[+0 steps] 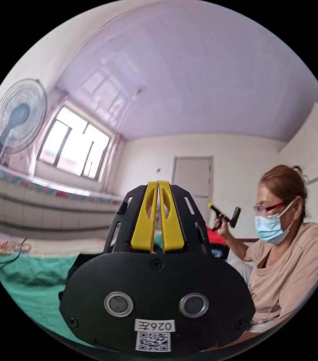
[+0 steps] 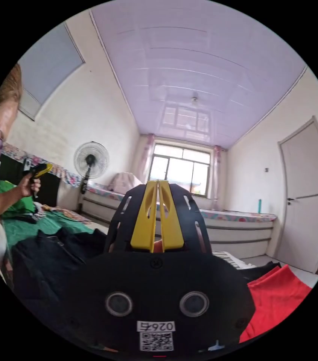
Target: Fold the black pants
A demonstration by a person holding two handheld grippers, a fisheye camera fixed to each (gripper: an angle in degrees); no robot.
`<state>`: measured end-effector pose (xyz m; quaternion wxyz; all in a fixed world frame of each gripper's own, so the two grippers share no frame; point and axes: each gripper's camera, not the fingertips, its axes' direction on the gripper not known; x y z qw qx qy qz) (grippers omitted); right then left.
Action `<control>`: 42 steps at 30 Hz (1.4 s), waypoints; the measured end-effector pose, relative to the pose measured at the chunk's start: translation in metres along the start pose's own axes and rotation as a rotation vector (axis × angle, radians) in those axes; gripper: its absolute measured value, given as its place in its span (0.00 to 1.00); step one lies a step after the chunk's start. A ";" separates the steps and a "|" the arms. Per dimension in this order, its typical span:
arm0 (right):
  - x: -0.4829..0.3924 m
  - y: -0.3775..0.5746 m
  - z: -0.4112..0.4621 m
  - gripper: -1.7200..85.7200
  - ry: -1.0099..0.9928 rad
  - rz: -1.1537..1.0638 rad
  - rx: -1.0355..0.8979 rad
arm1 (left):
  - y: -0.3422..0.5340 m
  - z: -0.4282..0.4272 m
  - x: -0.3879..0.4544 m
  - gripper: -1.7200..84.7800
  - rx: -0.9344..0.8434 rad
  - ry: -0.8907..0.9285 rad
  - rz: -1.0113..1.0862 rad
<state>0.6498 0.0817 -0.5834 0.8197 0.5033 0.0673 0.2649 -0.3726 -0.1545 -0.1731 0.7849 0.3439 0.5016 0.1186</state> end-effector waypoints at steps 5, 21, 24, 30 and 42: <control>-0.016 -0.010 0.007 0.01 -0.183 -0.004 -0.086 | -0.032 0.003 0.063 0.01 0.019 0.293 0.067; 0.033 0.249 0.197 0.03 -0.280 0.406 -1.404 | 0.203 0.160 -0.085 0.12 -1.219 -0.439 -0.334; 0.026 0.220 0.182 0.01 -0.280 0.363 -1.341 | 0.192 0.187 -0.064 0.04 -1.376 -0.484 -0.133; -0.006 0.209 0.147 0.01 -0.446 0.223 -1.537 | 0.171 0.189 -0.071 0.02 -1.447 0.022 -0.266; -0.076 0.087 0.196 0.01 -0.122 -0.006 -0.913 | 0.117 0.090 -0.165 0.09 -0.511 -0.331 -0.570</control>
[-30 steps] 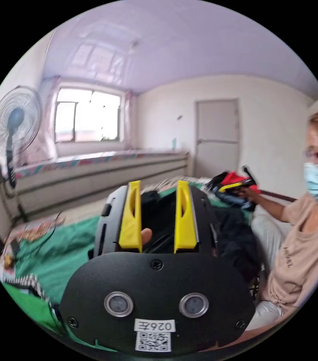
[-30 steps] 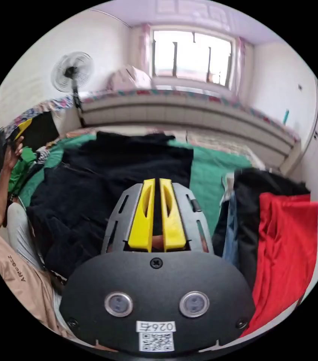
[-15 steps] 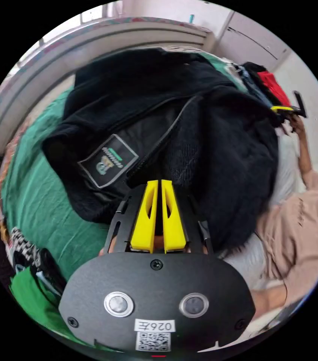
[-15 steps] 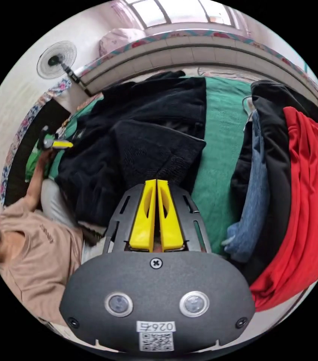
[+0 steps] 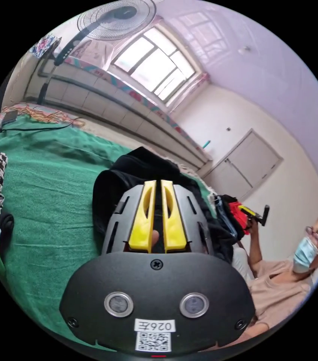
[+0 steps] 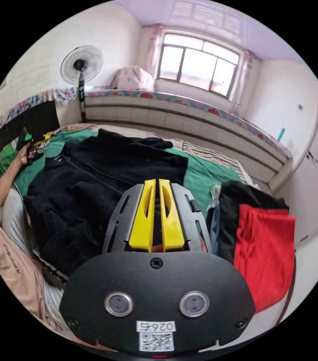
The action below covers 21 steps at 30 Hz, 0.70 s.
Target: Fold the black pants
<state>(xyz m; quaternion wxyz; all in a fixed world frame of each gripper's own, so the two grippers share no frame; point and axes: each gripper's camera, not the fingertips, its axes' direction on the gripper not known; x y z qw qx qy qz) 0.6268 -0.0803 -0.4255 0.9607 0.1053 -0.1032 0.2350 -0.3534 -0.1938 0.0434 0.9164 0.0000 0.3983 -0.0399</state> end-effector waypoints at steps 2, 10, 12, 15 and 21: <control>-0.029 -0.039 0.051 0.01 0.031 -0.098 -0.083 | -0.010 0.056 0.000 0.20 -0.095 -0.094 -0.018; -0.063 -0.049 0.203 0.12 0.058 -0.261 -0.404 | -0.012 0.170 -0.010 0.26 -0.401 -0.268 -0.014; -0.072 -0.038 0.211 0.13 0.028 -0.286 -0.410 | -0.016 0.172 -0.019 0.26 -0.414 -0.208 -0.036; -0.095 -0.023 0.214 0.14 0.096 -0.346 -0.351 | -0.011 0.169 -0.044 0.24 -0.349 -0.145 -0.122; -0.149 -0.019 0.216 0.10 0.201 -0.485 -0.327 | -0.005 0.156 -0.088 0.27 -0.232 0.070 -0.296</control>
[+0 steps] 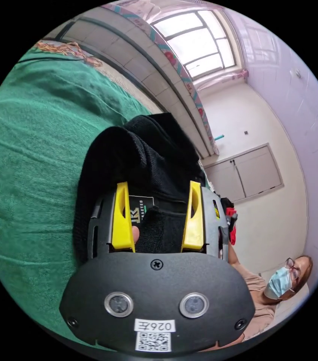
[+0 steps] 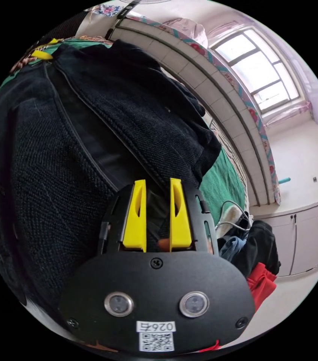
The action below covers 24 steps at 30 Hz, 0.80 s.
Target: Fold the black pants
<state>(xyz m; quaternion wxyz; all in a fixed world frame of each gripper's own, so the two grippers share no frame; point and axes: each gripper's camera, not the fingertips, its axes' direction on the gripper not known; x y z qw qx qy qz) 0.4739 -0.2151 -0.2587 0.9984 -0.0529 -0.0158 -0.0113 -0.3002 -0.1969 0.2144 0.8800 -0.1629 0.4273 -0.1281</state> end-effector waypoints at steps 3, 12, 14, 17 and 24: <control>-0.016 -0.005 -0.004 0.10 0.049 -0.021 0.004 | -0.001 -0.013 0.001 0.27 0.073 -0.088 0.002; -0.014 -0.001 -0.012 0.13 -0.004 0.077 0.018 | -0.035 0.037 0.000 0.26 -0.001 -0.123 0.043; -0.009 0.002 -0.012 0.13 0.008 0.125 0.018 | -0.042 0.052 0.006 0.19 -0.091 -0.183 0.075; -0.002 0.007 -0.010 0.13 0.008 0.193 0.005 | -0.046 0.065 0.004 0.16 -0.226 -0.218 0.078; -0.007 0.005 -0.023 0.11 0.014 0.164 -0.021 | -0.058 0.058 -0.035 0.03 -0.250 0.023 -0.071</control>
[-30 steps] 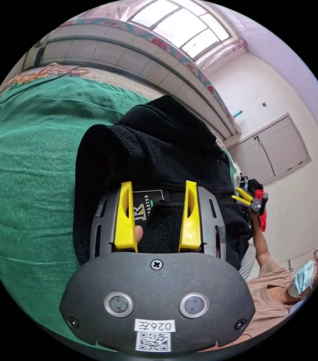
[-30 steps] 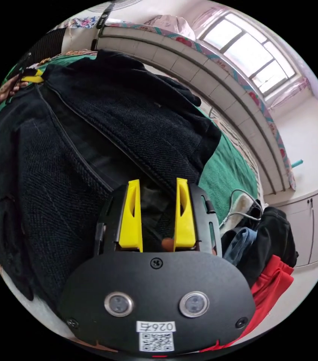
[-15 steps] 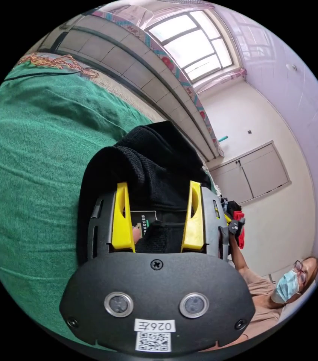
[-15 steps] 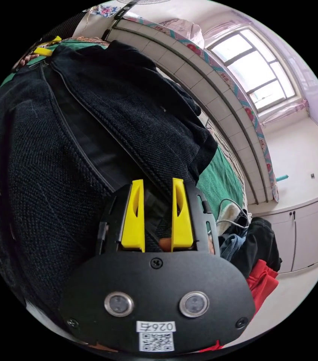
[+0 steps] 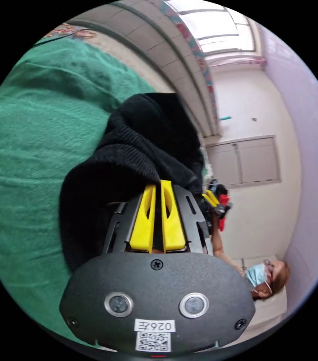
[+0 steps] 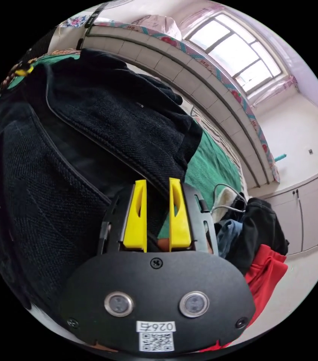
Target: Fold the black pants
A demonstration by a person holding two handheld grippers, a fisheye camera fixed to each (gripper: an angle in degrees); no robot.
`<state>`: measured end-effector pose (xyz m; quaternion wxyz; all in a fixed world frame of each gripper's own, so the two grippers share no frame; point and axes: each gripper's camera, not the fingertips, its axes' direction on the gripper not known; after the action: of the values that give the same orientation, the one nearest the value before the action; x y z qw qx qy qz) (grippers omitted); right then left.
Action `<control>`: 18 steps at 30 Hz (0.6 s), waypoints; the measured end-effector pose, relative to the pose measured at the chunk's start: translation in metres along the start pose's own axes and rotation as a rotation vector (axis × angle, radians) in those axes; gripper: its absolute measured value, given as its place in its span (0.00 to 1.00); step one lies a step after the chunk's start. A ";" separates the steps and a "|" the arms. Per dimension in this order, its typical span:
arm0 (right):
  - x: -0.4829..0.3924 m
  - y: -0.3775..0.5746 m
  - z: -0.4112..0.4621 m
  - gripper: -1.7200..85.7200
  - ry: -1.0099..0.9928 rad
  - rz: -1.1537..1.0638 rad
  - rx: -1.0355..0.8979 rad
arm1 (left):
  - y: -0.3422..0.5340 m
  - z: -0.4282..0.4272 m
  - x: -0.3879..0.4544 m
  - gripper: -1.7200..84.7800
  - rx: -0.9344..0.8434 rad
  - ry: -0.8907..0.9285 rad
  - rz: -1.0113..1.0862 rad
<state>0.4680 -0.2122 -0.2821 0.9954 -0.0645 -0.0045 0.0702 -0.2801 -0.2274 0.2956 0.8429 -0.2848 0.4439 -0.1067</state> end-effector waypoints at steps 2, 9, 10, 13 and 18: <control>-0.002 0.008 -0.013 0.11 -0.009 -0.030 0.056 | 0.005 -0.007 -0.001 0.02 0.076 0.257 0.078; -0.031 -0.015 -0.008 0.13 -0.071 -0.111 0.055 | 0.014 -0.015 -0.005 0.01 0.106 0.333 0.122; -0.040 -0.019 -0.009 0.11 -0.023 -0.123 0.069 | 0.016 -0.017 -0.007 0.01 0.114 0.345 0.127; -0.053 -0.023 -0.008 0.05 0.152 -0.140 0.028 | 0.022 -0.021 -0.012 0.01 0.125 0.369 0.133; -0.046 -0.015 -0.008 0.01 0.295 -0.087 0.020 | 0.035 -0.027 -0.019 0.01 0.121 0.362 0.139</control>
<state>0.4243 -0.2347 -0.2881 0.9880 -0.0639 0.1394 0.0167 -0.3156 -0.2013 0.2764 0.7702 -0.1784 0.5996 -0.1240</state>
